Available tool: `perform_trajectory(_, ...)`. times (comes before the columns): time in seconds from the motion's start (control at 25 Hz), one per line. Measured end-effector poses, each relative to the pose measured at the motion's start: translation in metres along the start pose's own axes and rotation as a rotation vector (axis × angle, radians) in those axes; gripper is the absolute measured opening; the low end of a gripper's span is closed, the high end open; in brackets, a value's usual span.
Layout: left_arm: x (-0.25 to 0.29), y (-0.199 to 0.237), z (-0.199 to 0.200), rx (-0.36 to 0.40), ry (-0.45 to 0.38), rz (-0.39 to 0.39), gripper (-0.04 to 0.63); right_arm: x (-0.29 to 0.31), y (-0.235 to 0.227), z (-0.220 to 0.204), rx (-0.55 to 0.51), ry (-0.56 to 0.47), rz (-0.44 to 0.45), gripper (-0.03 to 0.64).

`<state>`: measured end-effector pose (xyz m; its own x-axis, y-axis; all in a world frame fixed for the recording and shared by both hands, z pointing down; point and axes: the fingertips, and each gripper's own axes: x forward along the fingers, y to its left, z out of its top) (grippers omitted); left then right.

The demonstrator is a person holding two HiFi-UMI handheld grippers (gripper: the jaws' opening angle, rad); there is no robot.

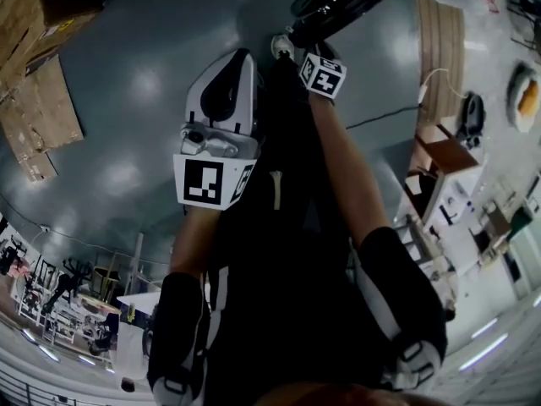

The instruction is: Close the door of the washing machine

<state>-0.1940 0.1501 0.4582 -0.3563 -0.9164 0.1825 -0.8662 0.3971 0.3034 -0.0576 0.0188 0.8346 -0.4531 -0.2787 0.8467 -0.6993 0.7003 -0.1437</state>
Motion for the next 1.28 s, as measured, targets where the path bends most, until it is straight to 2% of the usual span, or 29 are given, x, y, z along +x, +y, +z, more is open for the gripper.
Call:
perform_trajectory(0.2, -0.004, 0.023, 0.011, -0.006, -0.019, 0.048, 0.006, 0.009, 0.019, 0.014, -0.029, 0.019, -0.013, 0.095)
perform_trajectory(0.36, 0.002, 0.035, 0.021, -0.017, -0.054, 0.085, 0.006, 0.018, 0.038, 0.025, -0.028, 0.018, 0.013, 0.101)
perform_trajectory(0.68, -0.001, 0.061, 0.015, -0.029, -0.068, 0.162, 0.006, 0.032, 0.065, 0.045, -0.014, 0.018, 0.038, 0.104)
perform_trajectory(1.12, 0.008, 0.089, 0.016, -0.019, -0.067, 0.214, 0.006, 0.051, 0.090, 0.073, -0.030, -0.001, 0.039, 0.110)
perform_trajectory(1.28, 0.014, 0.097, 0.020, -0.019, -0.067, 0.229, 0.006, 0.056, 0.100, 0.083, -0.078, -0.008, 0.058, 0.112)
